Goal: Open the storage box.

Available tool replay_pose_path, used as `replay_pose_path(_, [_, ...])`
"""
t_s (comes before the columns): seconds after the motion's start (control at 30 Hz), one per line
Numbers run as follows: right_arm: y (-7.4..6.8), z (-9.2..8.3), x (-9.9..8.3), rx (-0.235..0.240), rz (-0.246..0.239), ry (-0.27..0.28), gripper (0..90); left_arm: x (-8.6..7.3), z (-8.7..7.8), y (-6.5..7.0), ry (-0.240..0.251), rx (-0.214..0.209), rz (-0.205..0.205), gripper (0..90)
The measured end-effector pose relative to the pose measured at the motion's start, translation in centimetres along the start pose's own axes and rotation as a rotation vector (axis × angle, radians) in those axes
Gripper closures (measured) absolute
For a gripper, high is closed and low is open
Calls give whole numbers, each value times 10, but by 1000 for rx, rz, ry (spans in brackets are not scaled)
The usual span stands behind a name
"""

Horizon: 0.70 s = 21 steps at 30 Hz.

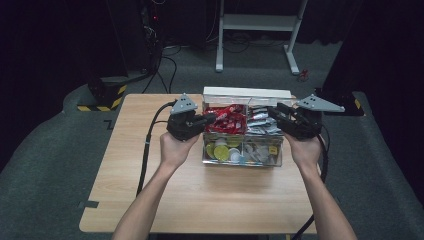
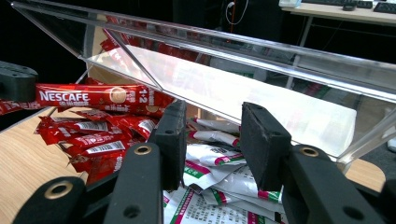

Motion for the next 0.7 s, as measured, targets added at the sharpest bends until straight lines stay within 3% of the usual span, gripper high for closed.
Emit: replay_pose_path(0.7, [-1,0,0,2,3,-2,594,-1,-20,-1,2,-18,21,875])
Point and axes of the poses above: each handheld gripper's, and its own axes: z roughly forward along the jaws, x roughly out of its top, y roughly to its right, the point moved 3 cm from there along z, roughly forward along the jaws, and after that the axes turned 10 degrees about -z, right-handed, at the moved point
